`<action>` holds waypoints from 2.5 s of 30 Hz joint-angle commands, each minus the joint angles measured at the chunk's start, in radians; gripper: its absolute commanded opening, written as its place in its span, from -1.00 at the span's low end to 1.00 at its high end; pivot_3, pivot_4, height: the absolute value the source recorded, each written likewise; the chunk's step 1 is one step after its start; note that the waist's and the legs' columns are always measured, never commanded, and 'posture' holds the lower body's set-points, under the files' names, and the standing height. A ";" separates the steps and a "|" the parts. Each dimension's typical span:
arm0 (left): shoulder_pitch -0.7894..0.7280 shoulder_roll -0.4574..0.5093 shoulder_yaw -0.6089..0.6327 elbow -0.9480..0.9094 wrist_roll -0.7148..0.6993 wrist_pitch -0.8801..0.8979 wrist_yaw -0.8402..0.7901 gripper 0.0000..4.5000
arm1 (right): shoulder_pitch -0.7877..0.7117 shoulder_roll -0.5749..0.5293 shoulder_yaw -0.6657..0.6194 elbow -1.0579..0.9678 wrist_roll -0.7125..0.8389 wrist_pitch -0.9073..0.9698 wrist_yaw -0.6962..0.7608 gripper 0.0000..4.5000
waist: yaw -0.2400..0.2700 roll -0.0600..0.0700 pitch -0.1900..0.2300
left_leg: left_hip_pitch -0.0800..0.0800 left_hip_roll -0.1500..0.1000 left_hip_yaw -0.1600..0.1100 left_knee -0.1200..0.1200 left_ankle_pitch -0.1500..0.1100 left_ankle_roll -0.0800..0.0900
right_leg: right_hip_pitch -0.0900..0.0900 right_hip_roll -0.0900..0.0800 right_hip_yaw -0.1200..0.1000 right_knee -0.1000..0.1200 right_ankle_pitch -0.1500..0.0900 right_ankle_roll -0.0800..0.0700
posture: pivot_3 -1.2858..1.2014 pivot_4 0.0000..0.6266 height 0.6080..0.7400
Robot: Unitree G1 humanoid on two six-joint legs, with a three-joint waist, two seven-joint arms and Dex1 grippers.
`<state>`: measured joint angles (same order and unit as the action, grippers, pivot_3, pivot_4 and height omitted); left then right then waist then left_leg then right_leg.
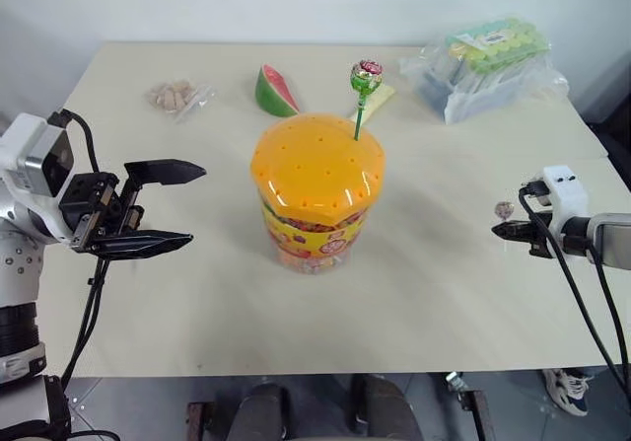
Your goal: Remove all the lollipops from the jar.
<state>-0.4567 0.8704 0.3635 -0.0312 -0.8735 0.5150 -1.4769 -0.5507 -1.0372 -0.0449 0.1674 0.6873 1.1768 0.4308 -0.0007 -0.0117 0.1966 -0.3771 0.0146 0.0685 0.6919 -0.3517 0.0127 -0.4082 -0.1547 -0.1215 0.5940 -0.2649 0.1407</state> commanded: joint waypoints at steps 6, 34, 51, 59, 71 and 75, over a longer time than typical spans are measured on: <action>0.010 0.009 0.044 -0.040 -0.034 0.001 0.014 1.00 | -0.018 0.033 -0.043 0.007 -0.100 -0.012 0.052 -0.37 | 0.000 0.000 0.000 | 0.000 0.000 0.001 0.000 0.000 0.000 | -0.001 0.001 0.001 0.000 0.000 0.000 | 0.03 -0.52 1.00; -0.202 0.002 -0.040 0.167 0.036 -0.070 -0.051 1.00 | -0.387 0.252 -0.100 -0.432 0.234 -0.116 0.369 0.99 | 0.000 0.003 0.001 | -0.001 0.003 0.004 0.001 -0.001 -0.001 | -0.004 0.004 0.005 0.001 0.001 -0.002 | 0.03 -0.52 1.00; -0.105 0.016 0.031 0.052 0.008 -0.033 0.011 1.00 | -0.527 0.424 0.033 -0.291 0.110 -0.284 0.503 0.14 | -0.004 0.003 0.001 | -0.002 0.003 0.004 0.003 -0.001 -0.001 | -0.005 0.005 0.005 0.002 0.001 -0.002 | 0.03 -0.52 1.00; -0.114 0.015 0.029 0.069 0.016 -0.041 0.004 1.00 | -0.588 0.432 0.011 -0.275 0.083 -0.293 0.493 -0.99 | -0.005 0.003 0.001 | -0.002 0.003 0.004 0.003 -0.001 -0.001 | -0.005 0.005 0.005 0.003 0.001 -0.002 | 0.03 -0.52 1.00; -0.108 0.032 0.003 0.110 0.065 -0.024 0.029 1.00 | -0.678 0.211 -0.077 -0.103 -0.123 -0.338 0.343 -0.99 | -0.002 0.003 0.001 | -0.002 0.002 0.004 0.003 -0.001 -0.001 | -0.005 0.004 0.005 0.002 0.001 -0.002 | 0.03 -0.52 1.00; -0.092 0.038 0.013 0.110 0.064 -0.015 0.044 1.00 | -0.586 0.077 -0.044 -0.023 -0.229 -0.287 0.321 -0.99 | -0.004 0.003 0.001 | -0.002 0.002 0.005 0.003 -0.001 -0.001 | -0.006 0.004 0.006 0.002 0.001 -0.002 | 0.03 -0.52 1.00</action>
<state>-0.5514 0.8835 0.3519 0.0908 -0.8134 0.5006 -1.4382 -1.1580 -0.9102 -0.0825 0.1305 0.4998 0.8654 0.7578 -0.0044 -0.0088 0.1977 -0.3795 0.0171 0.0749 0.6944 -0.3531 0.0119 -0.4148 -0.1504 -0.1144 0.5961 -0.2635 0.1389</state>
